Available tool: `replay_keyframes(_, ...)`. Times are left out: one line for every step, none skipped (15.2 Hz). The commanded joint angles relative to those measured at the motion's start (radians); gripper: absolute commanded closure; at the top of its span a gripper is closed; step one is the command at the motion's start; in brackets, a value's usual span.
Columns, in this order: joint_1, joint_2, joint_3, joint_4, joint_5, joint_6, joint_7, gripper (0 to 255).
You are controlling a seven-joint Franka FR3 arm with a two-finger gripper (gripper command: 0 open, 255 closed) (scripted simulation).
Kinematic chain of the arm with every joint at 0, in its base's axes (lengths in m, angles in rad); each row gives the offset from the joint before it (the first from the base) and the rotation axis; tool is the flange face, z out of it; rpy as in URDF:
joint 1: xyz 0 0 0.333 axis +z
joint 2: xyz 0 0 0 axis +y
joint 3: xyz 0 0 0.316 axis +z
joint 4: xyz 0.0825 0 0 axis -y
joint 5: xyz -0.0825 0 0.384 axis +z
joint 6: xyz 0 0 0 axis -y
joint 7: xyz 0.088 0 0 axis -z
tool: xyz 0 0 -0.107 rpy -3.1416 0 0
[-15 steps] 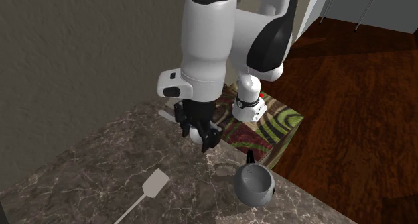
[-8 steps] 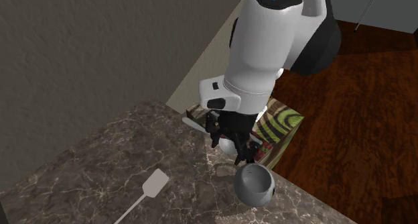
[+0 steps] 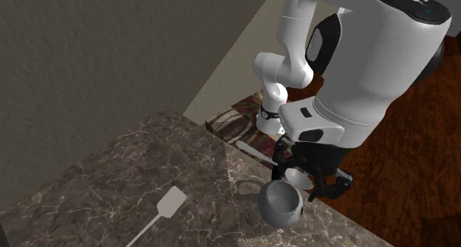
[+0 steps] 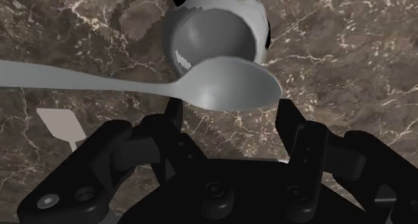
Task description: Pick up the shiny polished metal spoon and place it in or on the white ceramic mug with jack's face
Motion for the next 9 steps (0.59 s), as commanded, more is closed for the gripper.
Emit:
replay_keyframes(0.013, 0.028, 0.037, 0.036, -0.011, -0.012, 0.057, 255)
replay_keyframes(0.021, 0.047, 0.059, 0.058, -0.020, -0.019, 0.092, 255)
replay_keyframes(0.021, 0.050, 0.061, 0.047, -0.021, -0.006, 0.095, 255)
replay_keyframes(0.021, 0.052, 0.062, 0.036, -0.023, 0.008, 0.097, 255)
replay_keyframes(0.021, 0.055, 0.063, 0.025, -0.024, 0.021, 0.099, 255)
replay_keyframes(0.021, 0.058, 0.064, 0.014, -0.026, 0.034, 0.102, 255)
replay_keyframes(0.021, 0.062, 0.066, 0.004, -0.028, 0.048, 0.105, 255)
replay_keyframes(0.021, 0.065, 0.067, -0.006, -0.030, 0.061, 0.107, 255)
replay_keyframes(0.021, 0.069, 0.069, -0.017, -0.033, 0.074, 0.110, 255)
